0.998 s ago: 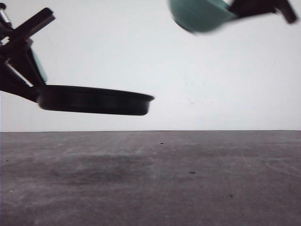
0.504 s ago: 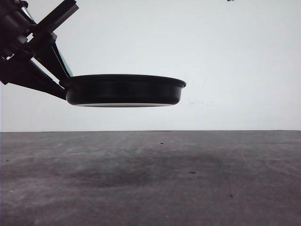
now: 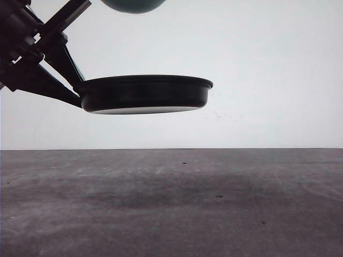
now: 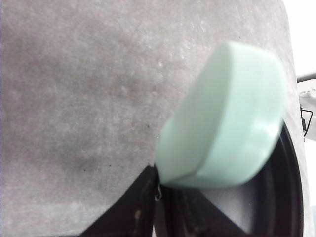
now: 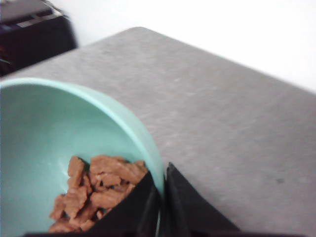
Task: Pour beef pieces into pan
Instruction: 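Tilt the bowl over the held pan to pour the beef cubes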
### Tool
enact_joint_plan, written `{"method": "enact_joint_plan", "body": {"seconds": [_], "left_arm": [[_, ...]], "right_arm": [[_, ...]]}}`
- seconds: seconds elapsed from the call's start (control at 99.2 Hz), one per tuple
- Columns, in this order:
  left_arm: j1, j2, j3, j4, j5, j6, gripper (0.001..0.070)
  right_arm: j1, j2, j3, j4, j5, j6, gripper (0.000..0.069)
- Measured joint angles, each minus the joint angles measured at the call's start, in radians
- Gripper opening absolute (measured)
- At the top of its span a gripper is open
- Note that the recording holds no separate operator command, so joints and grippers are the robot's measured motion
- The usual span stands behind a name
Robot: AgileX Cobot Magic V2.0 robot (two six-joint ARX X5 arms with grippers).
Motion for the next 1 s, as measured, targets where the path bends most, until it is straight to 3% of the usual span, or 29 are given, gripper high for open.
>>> {"method": "enact_joint_plan", "body": {"seconds": [0.141, 0.292, 0.575, 0.756, 0.998], "left_arm": [[0.000, 0.000, 0.000, 0.000, 0.000, -0.001, 0.0025], [0.000, 0.000, 0.000, 0.000, 0.000, -0.005, 0.0025], [0.000, 0.000, 0.000, 0.002, 0.000, -0.008, 0.0025], [0.002, 0.000, 0.000, 0.004, 0.000, -0.008, 0.0025], [0.043, 0.000, 0.000, 0.004, 0.003, -0.008, 0.0025]], "right_arm": [[0.046, 0.000, 0.000, 0.011, 0.162, -0.087, 0.0017], [0.064, 0.004, 0.000, 0.071, 0.247, -0.161, 0.0017], [0.097, 0.058, 0.000, 0.106, 0.322, -0.317, 0.0015], [0.115, 0.075, -0.002, 0.208, 0.374, -0.425, 0.0015], [0.117, 0.093, -0.002, 0.233, 0.385, -0.571, 0.0014]]}}
